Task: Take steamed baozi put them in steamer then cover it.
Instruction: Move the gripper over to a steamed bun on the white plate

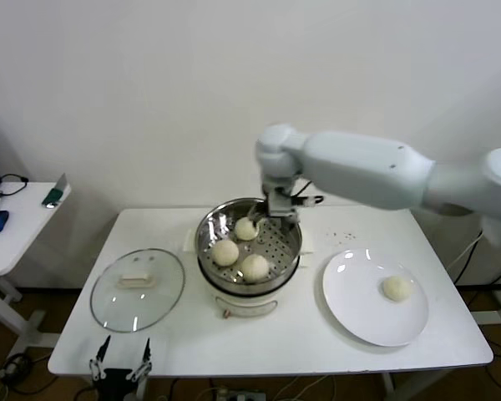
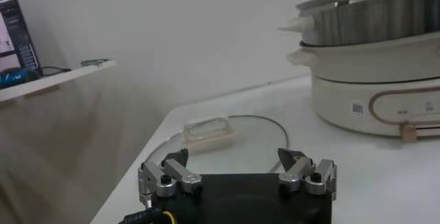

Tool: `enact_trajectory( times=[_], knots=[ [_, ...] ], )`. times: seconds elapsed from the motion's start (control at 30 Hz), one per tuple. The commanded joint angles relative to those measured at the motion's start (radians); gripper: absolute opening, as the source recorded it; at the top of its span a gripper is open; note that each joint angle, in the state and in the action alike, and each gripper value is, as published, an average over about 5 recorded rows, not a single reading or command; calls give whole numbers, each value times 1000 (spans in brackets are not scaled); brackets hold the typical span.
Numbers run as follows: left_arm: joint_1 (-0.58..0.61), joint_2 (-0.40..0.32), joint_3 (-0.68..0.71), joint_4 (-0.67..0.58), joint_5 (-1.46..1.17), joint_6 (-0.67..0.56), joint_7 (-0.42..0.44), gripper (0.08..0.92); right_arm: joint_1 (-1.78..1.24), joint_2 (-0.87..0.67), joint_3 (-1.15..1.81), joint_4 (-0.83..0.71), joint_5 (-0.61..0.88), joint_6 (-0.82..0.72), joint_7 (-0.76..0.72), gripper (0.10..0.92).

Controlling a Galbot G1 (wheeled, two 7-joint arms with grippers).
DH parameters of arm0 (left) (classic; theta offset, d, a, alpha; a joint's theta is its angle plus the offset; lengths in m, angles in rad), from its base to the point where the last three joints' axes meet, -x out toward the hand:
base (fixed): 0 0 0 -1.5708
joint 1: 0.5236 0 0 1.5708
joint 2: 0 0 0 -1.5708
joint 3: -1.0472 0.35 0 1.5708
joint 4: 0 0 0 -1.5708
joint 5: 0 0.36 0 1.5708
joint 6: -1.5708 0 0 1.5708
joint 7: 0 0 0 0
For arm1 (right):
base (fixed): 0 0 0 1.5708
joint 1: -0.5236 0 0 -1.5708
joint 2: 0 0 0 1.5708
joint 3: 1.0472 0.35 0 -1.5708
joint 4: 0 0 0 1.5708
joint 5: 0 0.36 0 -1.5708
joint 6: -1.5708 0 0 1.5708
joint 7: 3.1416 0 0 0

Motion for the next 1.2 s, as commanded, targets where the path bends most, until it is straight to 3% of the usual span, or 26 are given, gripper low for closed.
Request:
enact_trajectory(
  times=[0.03, 0.17, 0.37, 0.7, 1.2],
  knots=[
    [2, 0, 4, -3, 10, 0, 1, 823, 101, -300, -166, 5, 270, -337, 143, 823],
    [2, 1, 5, -1, 15, 1, 1, 823, 11, -434, -140, 13, 297, -495, 137, 823],
    [3, 0, 4, -7, 27, 7, 2, 823, -254, -553, 54, -36, 264, -577, 95, 823],
    [14, -7, -3, -5, 38, 7, 0, 823, -536, -550, 307, -180, 75, -548, 66, 823],
    [10, -6, -7, 12, 36, 4, -3, 823, -638, -524, 378, -259, 39, -563, 72, 823]
  ],
)
